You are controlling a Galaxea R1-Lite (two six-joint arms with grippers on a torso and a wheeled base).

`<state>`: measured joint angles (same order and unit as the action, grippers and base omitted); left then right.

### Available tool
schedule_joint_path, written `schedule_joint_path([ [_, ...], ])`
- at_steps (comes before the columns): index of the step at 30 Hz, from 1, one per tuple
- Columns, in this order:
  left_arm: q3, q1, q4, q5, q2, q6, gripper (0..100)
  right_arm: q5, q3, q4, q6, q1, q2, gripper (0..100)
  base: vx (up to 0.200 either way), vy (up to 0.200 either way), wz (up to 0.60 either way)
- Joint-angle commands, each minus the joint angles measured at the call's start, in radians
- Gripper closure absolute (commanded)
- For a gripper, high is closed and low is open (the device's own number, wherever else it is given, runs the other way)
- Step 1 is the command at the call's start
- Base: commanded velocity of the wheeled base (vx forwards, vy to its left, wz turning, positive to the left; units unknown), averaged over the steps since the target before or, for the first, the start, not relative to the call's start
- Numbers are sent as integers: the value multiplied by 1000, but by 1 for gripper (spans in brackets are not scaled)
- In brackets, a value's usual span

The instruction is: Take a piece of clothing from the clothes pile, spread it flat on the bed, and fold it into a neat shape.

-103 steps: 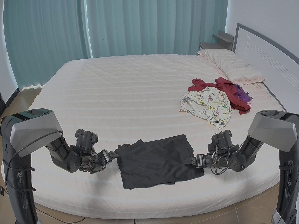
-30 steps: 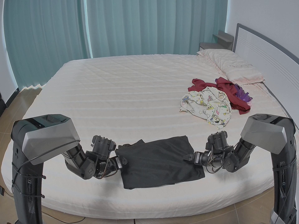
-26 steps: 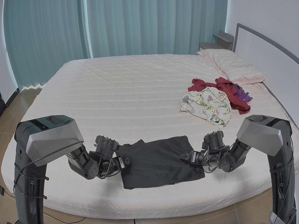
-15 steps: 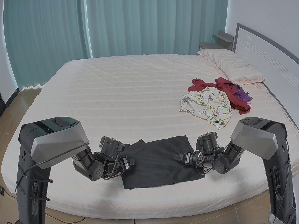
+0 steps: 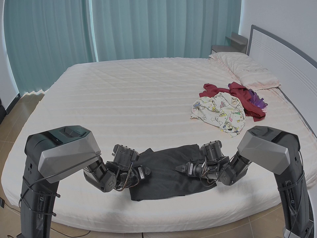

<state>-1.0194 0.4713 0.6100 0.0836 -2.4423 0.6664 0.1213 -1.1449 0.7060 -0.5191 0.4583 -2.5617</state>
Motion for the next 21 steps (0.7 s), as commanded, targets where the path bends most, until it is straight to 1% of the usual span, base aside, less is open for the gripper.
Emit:
schedule_joint_path([
  [1,-5,10,1,-5,-3,1,0,-3,-10,-8,-1,5,-5,0,0,0,0],
  [2,-4,12,1,-5,-3,1,0,-6,-13,-16,-1,6,-5,100,0,0,0],
  [3,-4,12,1,-5,-3,1,100,-8,-15,-22,-1,6,-3,100,0,0,0],
  [14,10,10,1,-5,3,10,100,-20,-3,-2,-12,10,-2,100,0,0,0],
  [18,16,10,2,-5,19,36,100,-25,19,27,-30,5,12,100,0,0,0],
  [21,16,10,1,-2,34,79,100,-25,47,56,-35,2,31,100,0,0,0],
])
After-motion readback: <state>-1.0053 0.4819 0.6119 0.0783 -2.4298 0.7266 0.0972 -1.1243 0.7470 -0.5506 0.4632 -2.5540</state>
